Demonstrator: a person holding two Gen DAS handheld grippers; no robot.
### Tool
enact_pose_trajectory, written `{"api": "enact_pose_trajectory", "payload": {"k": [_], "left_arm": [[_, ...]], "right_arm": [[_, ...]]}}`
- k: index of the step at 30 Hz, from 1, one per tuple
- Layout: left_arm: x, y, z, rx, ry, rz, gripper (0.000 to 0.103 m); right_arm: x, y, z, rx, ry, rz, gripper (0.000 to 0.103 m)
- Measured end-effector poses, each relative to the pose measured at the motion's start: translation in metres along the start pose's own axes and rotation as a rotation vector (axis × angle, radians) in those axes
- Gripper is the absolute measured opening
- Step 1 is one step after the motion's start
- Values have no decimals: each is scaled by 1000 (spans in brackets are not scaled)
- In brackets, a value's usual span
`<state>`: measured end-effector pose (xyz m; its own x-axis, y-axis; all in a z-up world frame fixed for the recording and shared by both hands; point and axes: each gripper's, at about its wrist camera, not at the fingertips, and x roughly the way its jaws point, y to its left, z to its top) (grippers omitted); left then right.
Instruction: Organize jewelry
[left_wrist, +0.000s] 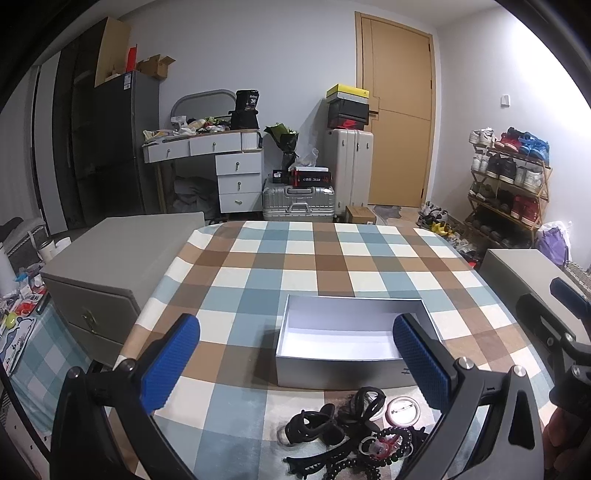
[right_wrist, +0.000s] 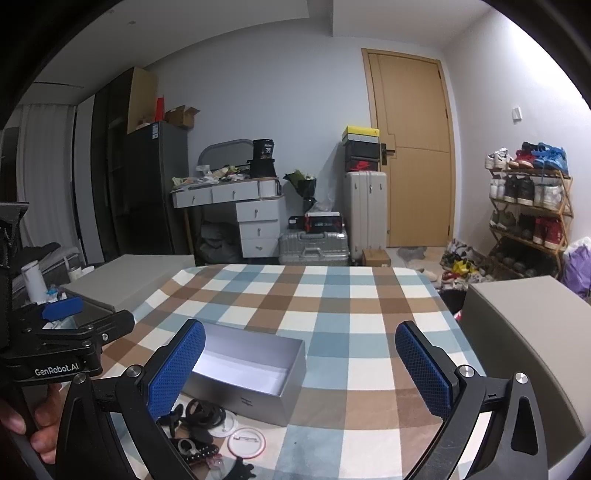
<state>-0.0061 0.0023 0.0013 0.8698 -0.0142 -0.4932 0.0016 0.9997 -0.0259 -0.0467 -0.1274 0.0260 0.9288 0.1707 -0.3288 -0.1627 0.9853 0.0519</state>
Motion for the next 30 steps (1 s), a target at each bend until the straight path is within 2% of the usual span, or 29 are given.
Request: {"api": "enact_pose_trajectory", "payload": {"k": [30], "left_arm": [[2, -6, -4, 0, 22, -18, 102]], "right_arm": [[-4, 1, -3, -4, 12, 7, 103]]}}
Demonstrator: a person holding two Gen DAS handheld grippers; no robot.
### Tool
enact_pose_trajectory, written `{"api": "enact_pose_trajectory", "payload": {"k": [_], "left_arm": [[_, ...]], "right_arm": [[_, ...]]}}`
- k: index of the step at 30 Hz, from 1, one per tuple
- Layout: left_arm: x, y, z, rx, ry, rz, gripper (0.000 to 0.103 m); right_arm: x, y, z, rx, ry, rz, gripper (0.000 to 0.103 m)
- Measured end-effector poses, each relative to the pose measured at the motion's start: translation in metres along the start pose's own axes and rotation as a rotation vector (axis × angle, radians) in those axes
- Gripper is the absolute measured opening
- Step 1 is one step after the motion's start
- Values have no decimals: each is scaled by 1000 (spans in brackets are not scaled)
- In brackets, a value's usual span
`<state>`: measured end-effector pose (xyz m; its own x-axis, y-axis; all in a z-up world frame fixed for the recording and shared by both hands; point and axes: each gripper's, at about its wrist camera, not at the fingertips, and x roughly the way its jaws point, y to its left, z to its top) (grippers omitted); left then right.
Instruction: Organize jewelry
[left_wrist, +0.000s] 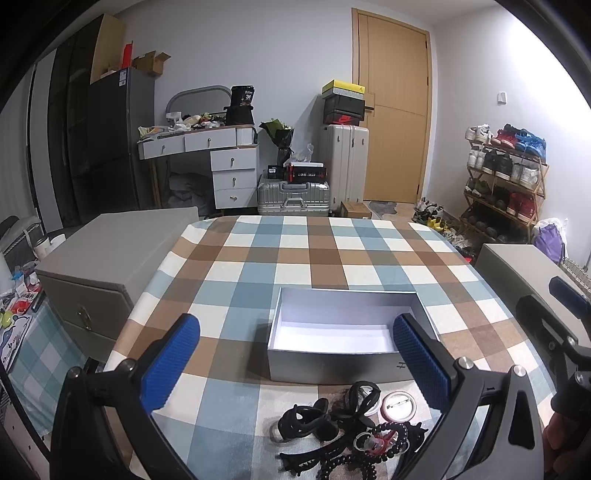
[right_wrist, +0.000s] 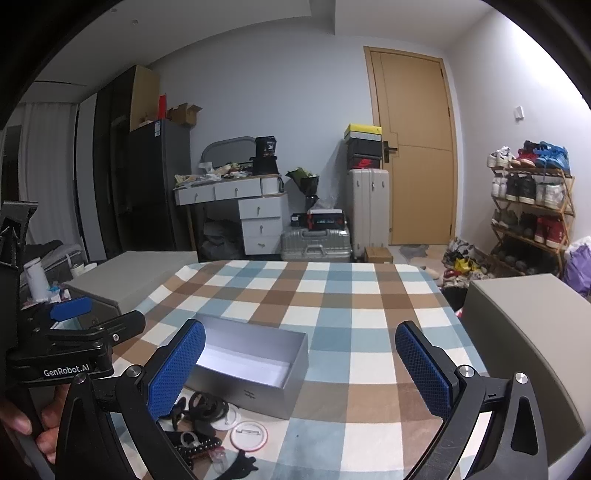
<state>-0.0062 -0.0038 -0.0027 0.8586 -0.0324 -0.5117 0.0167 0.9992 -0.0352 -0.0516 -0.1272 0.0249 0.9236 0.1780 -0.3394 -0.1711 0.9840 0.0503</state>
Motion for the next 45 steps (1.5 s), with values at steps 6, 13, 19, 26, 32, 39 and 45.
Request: {"api": "enact_pose_trajectory", "payload": {"k": [6, 13, 19, 26, 32, 39, 45], "left_arm": [[2, 4, -3, -5, 12, -1, 102], [3, 4, -4, -3, 12, 2, 102], [3, 5, -4, -4, 14, -1, 102], [2, 5, -4, -3, 14, -2, 102], [2, 16, -12, -18, 18, -1, 102], [5, 42, -27, -53, 52, 35, 102], [7, 59, -44, -81, 96, 49, 102]], "right_arm": [[1, -2, -1, 7, 8, 4, 103], [1, -2, -2, 8, 9, 8, 103], [3, 1, -2, 7, 12, 15, 103], [1, 4, -4, 3, 13, 36, 103], [2, 8, -10, -5, 38, 122, 103], [13, 25, -38, -21, 141, 257, 103], [27, 38, -67, -8, 264, 328, 96]]}}
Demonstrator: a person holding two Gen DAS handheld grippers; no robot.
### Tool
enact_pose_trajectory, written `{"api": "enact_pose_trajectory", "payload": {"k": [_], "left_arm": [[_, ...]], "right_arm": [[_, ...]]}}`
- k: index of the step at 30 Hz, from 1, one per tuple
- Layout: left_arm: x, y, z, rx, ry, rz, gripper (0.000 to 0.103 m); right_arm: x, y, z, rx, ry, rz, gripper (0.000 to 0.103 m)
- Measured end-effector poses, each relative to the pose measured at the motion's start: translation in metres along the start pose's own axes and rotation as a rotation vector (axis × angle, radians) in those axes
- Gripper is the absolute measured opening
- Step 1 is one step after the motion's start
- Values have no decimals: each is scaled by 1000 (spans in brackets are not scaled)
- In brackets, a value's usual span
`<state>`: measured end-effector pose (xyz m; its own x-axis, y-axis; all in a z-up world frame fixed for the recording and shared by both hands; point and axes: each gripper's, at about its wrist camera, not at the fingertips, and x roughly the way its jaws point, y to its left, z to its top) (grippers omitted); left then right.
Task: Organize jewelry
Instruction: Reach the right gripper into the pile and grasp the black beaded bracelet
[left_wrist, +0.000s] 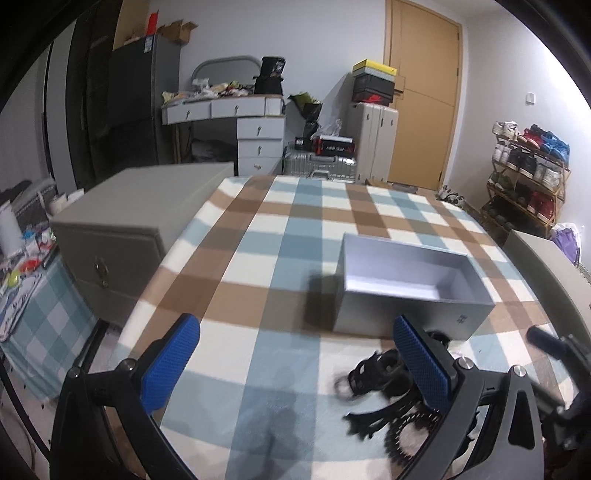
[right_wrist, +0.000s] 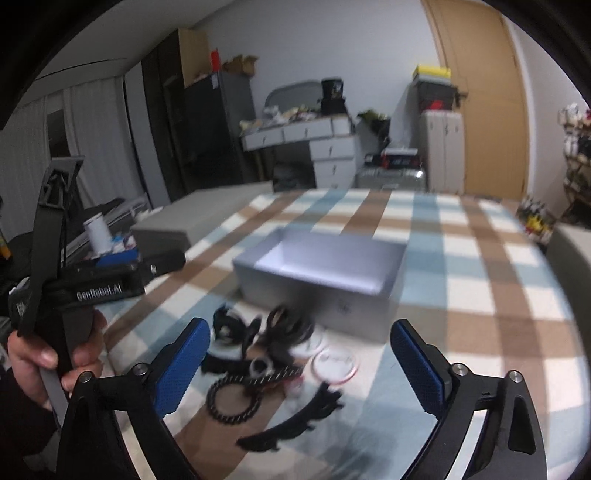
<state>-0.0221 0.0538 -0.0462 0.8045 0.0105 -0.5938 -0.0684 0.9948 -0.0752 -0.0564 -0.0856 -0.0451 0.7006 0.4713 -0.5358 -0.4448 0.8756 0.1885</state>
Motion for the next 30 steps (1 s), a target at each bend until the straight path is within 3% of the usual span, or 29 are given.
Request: {"api": "enact_pose_trajectory", "payload": {"k": [8, 16, 23, 26, 30], "left_arm": [[4, 13, -13, -21, 45, 2, 102], [8, 13, -19, -16, 62, -23, 102], [11, 11, -21, -11, 74, -38, 102], [12, 11, -20, -7, 75, -38, 102], [13, 9, -19, -5, 77, -39, 102]], "right_arm": [[28, 0, -17, 55, 123, 65, 79], [39, 2, -20, 73, 176, 64, 41], [34, -4, -18, 90, 165, 78, 32], [32, -6, -16, 99, 157, 99, 8], [30, -11, -14, 119, 151, 108, 9]]}}
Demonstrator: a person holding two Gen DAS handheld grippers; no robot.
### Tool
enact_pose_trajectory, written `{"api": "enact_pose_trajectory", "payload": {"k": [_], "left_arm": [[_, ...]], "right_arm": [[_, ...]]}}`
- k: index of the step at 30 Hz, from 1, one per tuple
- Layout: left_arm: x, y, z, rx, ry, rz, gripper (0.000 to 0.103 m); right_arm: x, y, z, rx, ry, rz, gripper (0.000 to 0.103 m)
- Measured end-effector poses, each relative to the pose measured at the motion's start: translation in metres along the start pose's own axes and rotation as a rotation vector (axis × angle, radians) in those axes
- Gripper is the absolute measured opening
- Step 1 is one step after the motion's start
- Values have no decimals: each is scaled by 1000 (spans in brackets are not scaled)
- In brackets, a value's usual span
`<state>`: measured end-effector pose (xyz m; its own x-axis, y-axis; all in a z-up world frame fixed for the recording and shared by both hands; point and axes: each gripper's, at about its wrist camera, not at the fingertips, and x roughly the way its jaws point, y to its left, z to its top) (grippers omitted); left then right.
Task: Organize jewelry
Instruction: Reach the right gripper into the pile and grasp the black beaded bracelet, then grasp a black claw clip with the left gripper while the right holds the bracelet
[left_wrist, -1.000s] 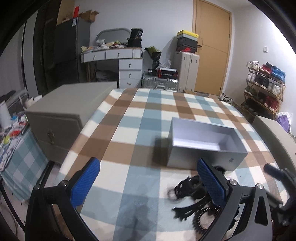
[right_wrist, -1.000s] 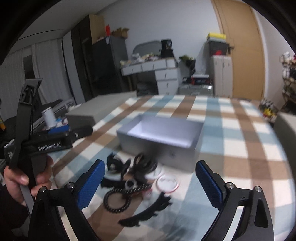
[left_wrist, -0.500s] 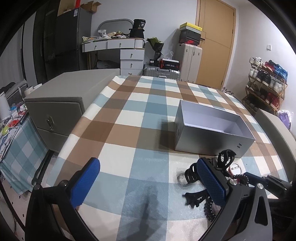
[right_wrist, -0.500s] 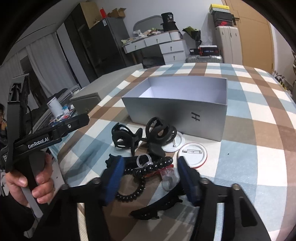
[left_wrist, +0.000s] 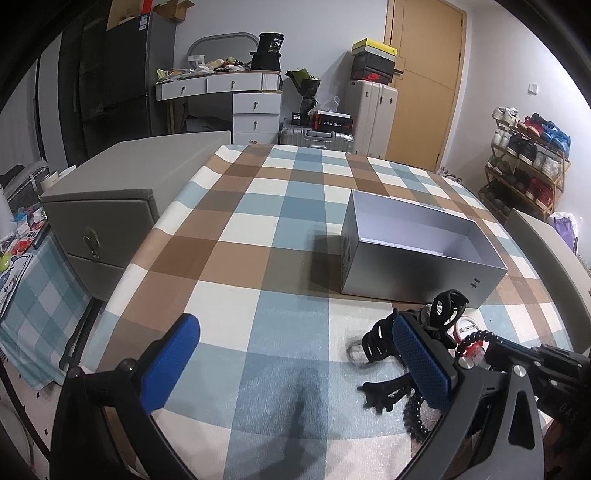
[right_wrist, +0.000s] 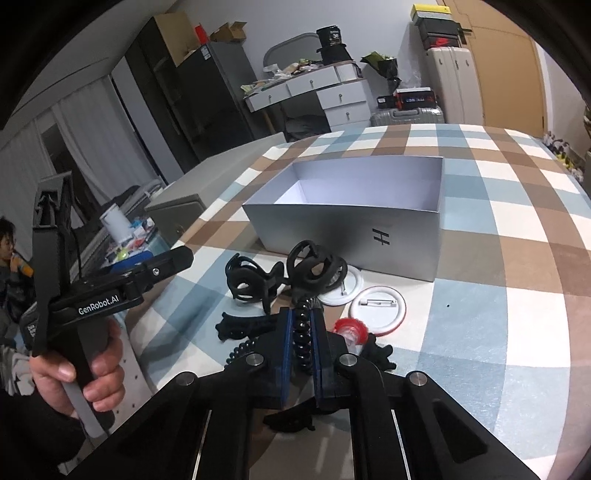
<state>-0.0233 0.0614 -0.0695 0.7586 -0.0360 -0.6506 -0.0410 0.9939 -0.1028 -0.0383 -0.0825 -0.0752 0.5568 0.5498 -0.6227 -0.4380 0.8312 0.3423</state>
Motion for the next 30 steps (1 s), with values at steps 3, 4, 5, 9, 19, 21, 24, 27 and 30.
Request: {"api": "enact_pose_trajectory", "payload": {"k": [3, 4, 5, 9, 19, 21, 24, 27, 30], "left_arm": [[1, -1, 1, 6, 1, -4, 102], [1, -1, 1, 7, 1, -8, 102], [2, 0, 2, 5, 5, -18, 102], [8, 3, 6, -13, 35, -101, 102], [32, -12, 3, -20, 186, -292, 102], [37, -12, 1, -35, 217, -317, 102], [41, -14, -1, -41, 250, -343, 94], [42, -14, -2, -42, 267, -353, 87], [42, -15, 0, -44, 277, -380, 76]], "right_arm": [[-6, -4, 2, 20, -28, 27, 9], [-10, -6, 3, 32, -48, 41, 9], [-13, -7, 4, 43, -59, 53, 9], [-26, -20, 12, 121, -116, 147, 9], [-40, -41, 22, 193, -185, 203, 9], [-40, -43, 21, 193, -188, 202, 9], [-40, -44, 21, 185, -184, 190, 9], [-39, -45, 20, 181, -180, 188, 9], [-38, -45, 20, 181, -179, 191, 9]]}}
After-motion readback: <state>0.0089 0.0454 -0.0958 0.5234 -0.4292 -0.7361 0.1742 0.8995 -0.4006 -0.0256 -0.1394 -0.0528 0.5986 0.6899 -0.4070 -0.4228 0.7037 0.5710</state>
